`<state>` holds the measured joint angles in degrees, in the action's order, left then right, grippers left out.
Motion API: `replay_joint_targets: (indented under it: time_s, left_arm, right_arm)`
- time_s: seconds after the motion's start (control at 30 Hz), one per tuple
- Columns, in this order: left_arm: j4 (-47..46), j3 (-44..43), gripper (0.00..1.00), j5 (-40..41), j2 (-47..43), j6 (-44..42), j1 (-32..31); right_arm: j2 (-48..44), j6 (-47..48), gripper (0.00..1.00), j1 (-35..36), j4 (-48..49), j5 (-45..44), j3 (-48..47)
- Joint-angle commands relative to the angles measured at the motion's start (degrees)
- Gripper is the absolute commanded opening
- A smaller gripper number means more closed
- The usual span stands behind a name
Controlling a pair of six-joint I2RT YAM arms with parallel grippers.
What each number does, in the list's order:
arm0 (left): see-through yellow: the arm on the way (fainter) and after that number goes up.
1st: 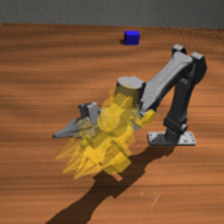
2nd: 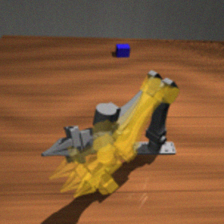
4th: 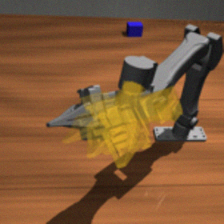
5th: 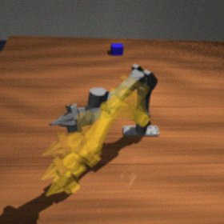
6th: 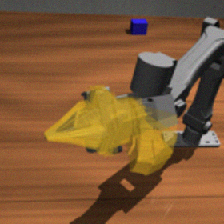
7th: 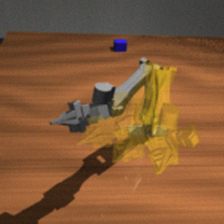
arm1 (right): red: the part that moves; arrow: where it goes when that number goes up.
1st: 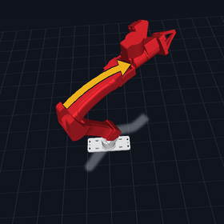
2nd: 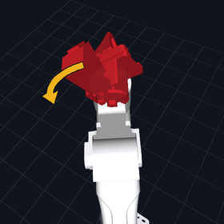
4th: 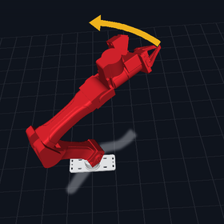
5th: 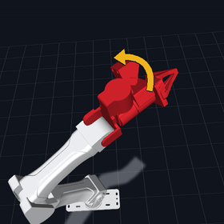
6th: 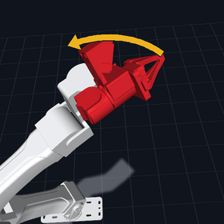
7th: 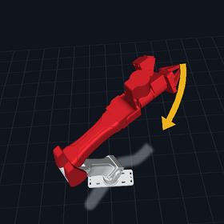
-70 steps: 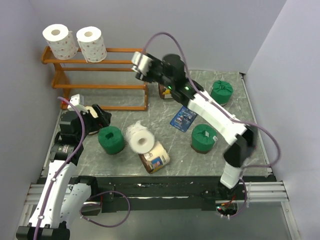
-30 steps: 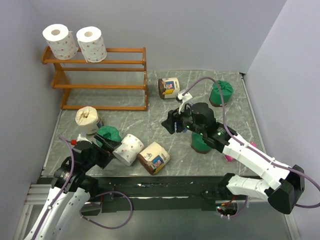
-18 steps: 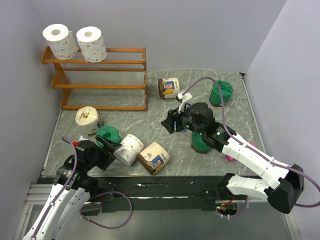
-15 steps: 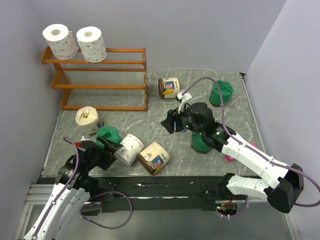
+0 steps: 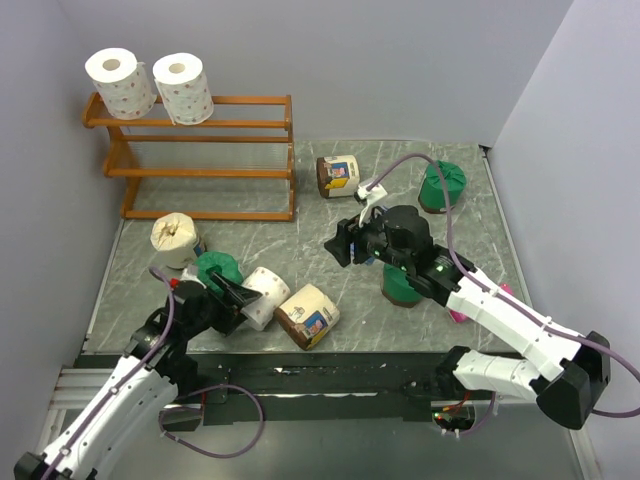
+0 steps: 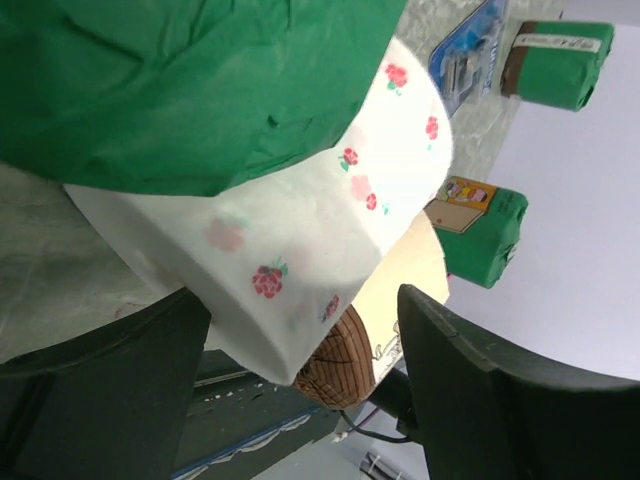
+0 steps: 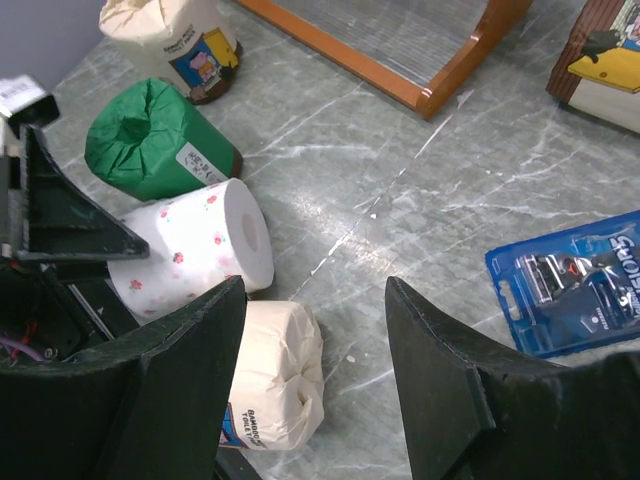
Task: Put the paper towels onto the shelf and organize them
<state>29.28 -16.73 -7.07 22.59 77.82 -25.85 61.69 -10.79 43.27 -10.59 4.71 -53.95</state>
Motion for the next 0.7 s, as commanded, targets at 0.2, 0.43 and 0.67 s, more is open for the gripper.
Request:
replay_joint_targets:
  time_s: [0.2, 0.43, 0.67]
  left_arm:
    - [-10.46, 0.03, 0.67, 10.58, 5.89, 2.60, -10.88]
    - [-11.53, -4.53, 0.53, 17.43, 12.46, -0.29, -15.28]
    - [-3.02, -20.41, 0.58, 26.66, 24.07, -9.87, -17.66]
  right_arm:
    - [-4.47, 1.21, 0.66, 0.33, 0.48, -2.25, -0.19]
    - [-5.53, 2.26, 0.66, 0.33, -0.48, -3.39, -0.19]
    - [-6.23, 2.87, 0.66, 0.24, -1.36, -3.74, -0.28]
